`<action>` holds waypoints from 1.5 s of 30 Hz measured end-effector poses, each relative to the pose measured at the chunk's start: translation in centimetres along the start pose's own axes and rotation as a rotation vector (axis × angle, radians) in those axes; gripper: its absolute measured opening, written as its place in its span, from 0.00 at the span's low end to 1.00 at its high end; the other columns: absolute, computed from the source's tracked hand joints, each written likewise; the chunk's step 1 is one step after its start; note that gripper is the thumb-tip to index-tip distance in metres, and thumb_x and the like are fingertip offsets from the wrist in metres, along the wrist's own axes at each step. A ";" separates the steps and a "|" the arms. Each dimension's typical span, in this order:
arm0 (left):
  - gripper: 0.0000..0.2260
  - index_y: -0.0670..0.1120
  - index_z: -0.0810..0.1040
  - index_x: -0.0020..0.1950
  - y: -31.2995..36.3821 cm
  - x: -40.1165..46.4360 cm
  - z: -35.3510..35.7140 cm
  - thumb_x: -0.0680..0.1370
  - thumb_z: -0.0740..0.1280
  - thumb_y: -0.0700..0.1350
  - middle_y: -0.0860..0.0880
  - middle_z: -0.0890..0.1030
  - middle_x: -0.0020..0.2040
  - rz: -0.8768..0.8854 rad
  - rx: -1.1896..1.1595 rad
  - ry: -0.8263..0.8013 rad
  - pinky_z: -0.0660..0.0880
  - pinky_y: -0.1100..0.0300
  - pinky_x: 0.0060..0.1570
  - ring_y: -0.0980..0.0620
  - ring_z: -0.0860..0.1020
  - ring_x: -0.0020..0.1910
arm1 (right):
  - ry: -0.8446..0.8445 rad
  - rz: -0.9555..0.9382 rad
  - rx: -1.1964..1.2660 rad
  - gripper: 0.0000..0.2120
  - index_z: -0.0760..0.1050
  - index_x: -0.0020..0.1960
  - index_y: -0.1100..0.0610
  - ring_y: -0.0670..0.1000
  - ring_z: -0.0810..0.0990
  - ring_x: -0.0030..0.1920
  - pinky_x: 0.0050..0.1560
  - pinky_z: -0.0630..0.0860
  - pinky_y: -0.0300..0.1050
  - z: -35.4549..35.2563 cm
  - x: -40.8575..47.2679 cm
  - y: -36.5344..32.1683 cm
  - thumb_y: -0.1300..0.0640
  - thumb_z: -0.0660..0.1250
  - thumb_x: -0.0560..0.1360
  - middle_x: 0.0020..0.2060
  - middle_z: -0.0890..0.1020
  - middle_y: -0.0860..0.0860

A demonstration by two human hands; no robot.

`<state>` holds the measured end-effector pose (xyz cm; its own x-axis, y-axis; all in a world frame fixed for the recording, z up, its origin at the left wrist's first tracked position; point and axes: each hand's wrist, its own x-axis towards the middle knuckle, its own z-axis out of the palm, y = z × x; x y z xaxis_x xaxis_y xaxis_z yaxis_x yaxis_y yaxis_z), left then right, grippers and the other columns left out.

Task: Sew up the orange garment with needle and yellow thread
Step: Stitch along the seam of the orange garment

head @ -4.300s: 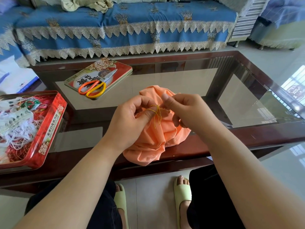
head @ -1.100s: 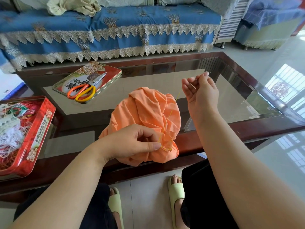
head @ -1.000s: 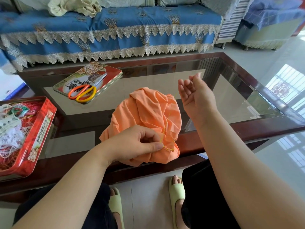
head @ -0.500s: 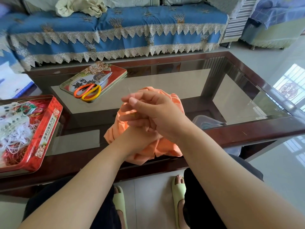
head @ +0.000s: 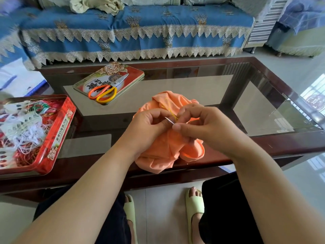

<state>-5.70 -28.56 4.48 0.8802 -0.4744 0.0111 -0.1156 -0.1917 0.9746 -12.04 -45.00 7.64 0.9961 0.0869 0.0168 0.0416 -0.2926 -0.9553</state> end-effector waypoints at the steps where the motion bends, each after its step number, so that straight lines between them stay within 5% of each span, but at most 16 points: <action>1: 0.01 0.55 0.82 0.42 0.2 -0.2 -0.2 0.73 0.70 0.50 0.62 0.83 0.38 0.032 0.004 -0.031 0.72 0.73 0.42 0.67 0.79 0.41 | 0.005 0.014 -0.024 0.05 0.79 0.38 0.57 0.43 0.77 0.27 0.29 0.74 0.38 -0.4 0.0 -0.1 0.56 0.73 0.69 0.48 0.81 0.43; 3: 0.04 0.56 0.81 0.42 0.7 -0.5 -0.2 0.70 0.68 0.52 0.64 0.83 0.38 0.051 0.021 -0.063 0.72 0.75 0.42 0.68 0.79 0.42 | -0.043 0.061 -0.057 0.06 0.80 0.37 0.57 0.42 0.74 0.25 0.27 0.68 0.38 -0.9 0.1 -0.1 0.54 0.73 0.69 0.53 0.81 0.45; 7: 0.05 0.58 0.81 0.43 0.8 -0.5 -0.4 0.71 0.66 0.54 0.66 0.82 0.40 0.057 0.102 -0.087 0.71 0.75 0.45 0.68 0.78 0.45 | -0.117 0.111 -0.123 0.12 0.82 0.39 0.56 0.54 0.69 0.29 0.27 0.65 0.40 -1.2 0.1 0.1 0.47 0.72 0.65 0.45 0.85 0.55; 12: 0.10 0.59 0.82 0.47 0.3 -0.4 -1.5 0.68 0.69 0.57 0.59 0.83 0.46 0.010 0.187 -0.108 0.76 0.58 0.57 0.60 0.79 0.51 | -0.094 0.096 -0.188 0.12 0.81 0.45 0.59 0.54 0.75 0.33 0.31 0.71 0.38 -1.4 0.1 0.6 0.50 0.72 0.71 0.35 0.85 0.50; 17: 0.14 0.57 0.84 0.46 0.3 -0.7 -2.1 0.65 0.72 0.60 0.57 0.83 0.46 -0.021 0.255 -0.104 0.77 0.49 0.56 0.55 0.79 0.52 | -0.040 0.046 -0.208 0.06 0.82 0.43 0.59 0.45 0.79 0.34 0.34 0.75 0.40 -1.4 0.1 0.6 0.55 0.71 0.73 0.35 0.85 0.49; 22: 0.09 0.58 0.82 0.45 0.4 -0.5 -2.5 0.69 0.68 0.58 0.59 0.81 0.46 -0.010 0.281 -0.019 0.74 0.57 0.51 0.56 0.77 0.51 | 0.018 0.016 -0.337 0.04 0.81 0.43 0.56 0.43 0.80 0.33 0.33 0.76 0.34 -1.2 0.2 1.0 0.55 0.71 0.74 0.34 0.84 0.46; 27: 0.05 0.59 0.81 0.50 0.2 -0.7 -2.6 0.77 0.65 0.54 0.65 0.78 0.49 0.042 0.404 -0.024 0.69 0.71 0.46 0.68 0.74 0.50 | 0.076 -0.067 -0.432 0.02 0.81 0.41 0.53 0.42 0.79 0.39 0.38 0.74 0.32 -1.2 0.2 1.1 0.56 0.72 0.73 0.39 0.82 0.44; 35: 0.12 0.56 0.76 0.47 -0.2 -0.7 -0.7 0.84 0.54 0.51 0.59 0.78 0.45 0.044 0.380 0.098 0.66 0.77 0.37 0.72 0.73 0.44 | 0.106 -0.159 -0.465 0.04 0.80 0.39 0.53 0.43 0.77 0.42 0.43 0.72 0.30 -0.9 0.1 1.2 0.59 0.73 0.72 0.41 0.80 0.44; 39: 0.18 0.55 0.78 0.48 0.3 -0.8 -0.6 0.72 0.58 0.65 0.58 0.79 0.47 0.006 0.287 0.014 0.70 0.66 0.43 0.62 0.76 0.48 | 0.124 -0.183 -0.464 0.05 0.79 0.39 0.51 0.43 0.77 0.42 0.43 0.72 0.31 -0.9 0.2 1.2 0.59 0.72 0.72 0.41 0.80 0.44; 45: 0.13 0.54 0.82 0.45 0.3 -0.9 -1.5 0.67 0.70 0.60 0.58 0.82 0.46 -0.031 0.224 0.018 0.71 0.61 0.45 0.62 0.77 0.47 | 0.107 -0.221 -0.533 0.05 0.79 0.41 0.53 0.44 0.75 0.40 0.42 0.74 0.36 -0.9 0.2 1.4 0.61 0.72 0.73 0.42 0.79 0.45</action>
<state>-5.84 -26.96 5.14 0.8927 -0.4505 -0.0120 -0.1859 -0.3925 0.9008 -11.68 -46.24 6.57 0.9605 0.1116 0.2549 0.2550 -0.7195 -0.6460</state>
